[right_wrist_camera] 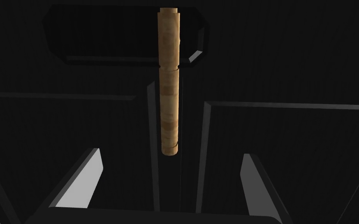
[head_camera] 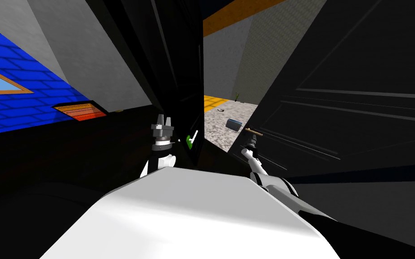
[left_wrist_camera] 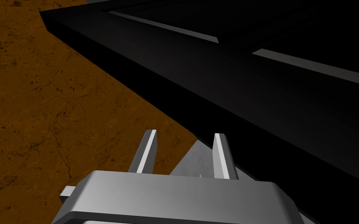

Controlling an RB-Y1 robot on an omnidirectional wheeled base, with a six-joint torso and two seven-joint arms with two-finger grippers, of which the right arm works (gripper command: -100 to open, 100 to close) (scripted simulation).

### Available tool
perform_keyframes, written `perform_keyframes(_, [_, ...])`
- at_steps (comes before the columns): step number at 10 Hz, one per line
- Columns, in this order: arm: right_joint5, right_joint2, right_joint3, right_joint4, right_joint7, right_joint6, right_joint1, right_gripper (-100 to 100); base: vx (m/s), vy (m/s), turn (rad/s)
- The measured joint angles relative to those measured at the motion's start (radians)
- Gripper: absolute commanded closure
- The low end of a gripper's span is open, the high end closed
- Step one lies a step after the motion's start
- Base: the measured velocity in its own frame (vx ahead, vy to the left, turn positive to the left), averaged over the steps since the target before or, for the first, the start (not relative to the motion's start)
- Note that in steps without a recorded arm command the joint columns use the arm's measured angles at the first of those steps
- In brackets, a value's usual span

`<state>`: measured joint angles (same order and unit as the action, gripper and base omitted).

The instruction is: Pull the door open

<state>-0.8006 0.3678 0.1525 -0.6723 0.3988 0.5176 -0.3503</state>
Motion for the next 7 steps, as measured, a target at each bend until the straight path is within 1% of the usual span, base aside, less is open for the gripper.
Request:
perform_keyframes(1, [-0.005,-0.002,0.012,0.000,0.009,0.003,0.003,-100,0.069,-0.141,0.321])
perform_keyframes(2, [-0.010,0.002,0.024,0.018,0.015,0.012,-0.006,-100,0.082,-0.167,0.309])
perform_keyframes(3, [-0.020,0.000,0.046,0.012,0.033,0.015,-0.002,-100,0.083,-0.162,0.184])
perform_keyframes(4, [-0.024,-0.002,0.057,0.021,0.043,0.023,-0.003,-100,0.060,-0.136,0.127])
perform_keyframes(5, [-0.027,0.001,0.063,0.037,0.045,0.033,-0.009,-100,0.077,-0.166,0.229])
perform_keyframes(6, [-0.035,-0.001,0.082,0.045,0.057,0.042,-0.010,-100,0.122,-0.180,0.214])
perform_keyframes(7, [-0.039,0.001,0.093,0.061,0.064,0.052,-0.017,-100,0.081,-0.179,0.147])
